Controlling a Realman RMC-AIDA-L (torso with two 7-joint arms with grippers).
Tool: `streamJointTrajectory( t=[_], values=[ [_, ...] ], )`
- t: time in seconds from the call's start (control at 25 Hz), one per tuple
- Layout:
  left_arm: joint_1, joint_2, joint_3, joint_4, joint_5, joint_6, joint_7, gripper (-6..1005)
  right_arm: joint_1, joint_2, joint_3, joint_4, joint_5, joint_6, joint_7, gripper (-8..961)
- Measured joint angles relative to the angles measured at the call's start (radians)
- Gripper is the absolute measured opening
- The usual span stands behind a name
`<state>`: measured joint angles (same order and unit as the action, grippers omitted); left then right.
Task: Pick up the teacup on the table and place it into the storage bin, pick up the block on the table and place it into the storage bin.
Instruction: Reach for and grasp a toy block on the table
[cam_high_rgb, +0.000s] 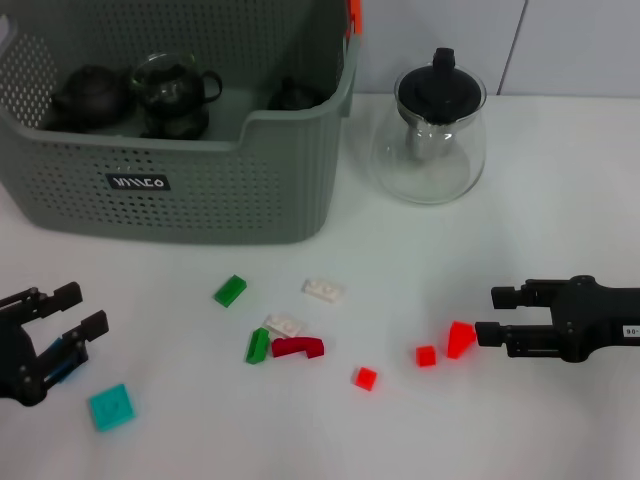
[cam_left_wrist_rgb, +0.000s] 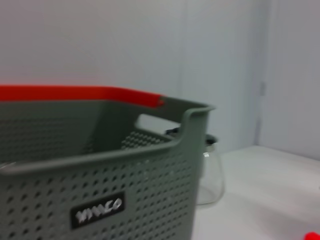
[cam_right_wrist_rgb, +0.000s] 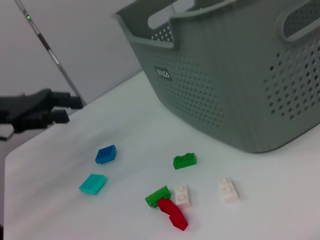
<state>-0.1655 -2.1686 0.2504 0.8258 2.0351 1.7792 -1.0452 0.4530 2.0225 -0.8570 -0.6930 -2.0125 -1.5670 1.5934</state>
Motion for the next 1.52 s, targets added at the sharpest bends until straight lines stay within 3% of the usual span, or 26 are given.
streamJointTrajectory(
  t=[0.2, 0.44, 0.6, 1.52],
  values=[
    [0.022, 0.002, -0.076, -0.137, 0.011, -0.036, 0.162, 438, 0.003, 0.0, -0.001, 0.006, -0.01, 0.003, 0.0, 738],
    [0.054, 0.0, -0.127, -0.165, 0.012, -0.115, 0.208, 468, 0.004, 0.003, 0.003, 0.011, -0.022, 0.012, -0.004, 736],
    [0.052, -0.001, -0.129, -0.199, 0.023, -0.216, 0.257, 585, 0.007, 0.004, 0.003, 0.017, -0.023, 0.017, -0.006, 735],
    [0.036, -0.004, -0.121, -0.268, 0.034, -0.372, 0.309, 590, 0.007, 0.004, 0.003, 0.02, -0.023, 0.016, -0.006, 738]
  ],
)
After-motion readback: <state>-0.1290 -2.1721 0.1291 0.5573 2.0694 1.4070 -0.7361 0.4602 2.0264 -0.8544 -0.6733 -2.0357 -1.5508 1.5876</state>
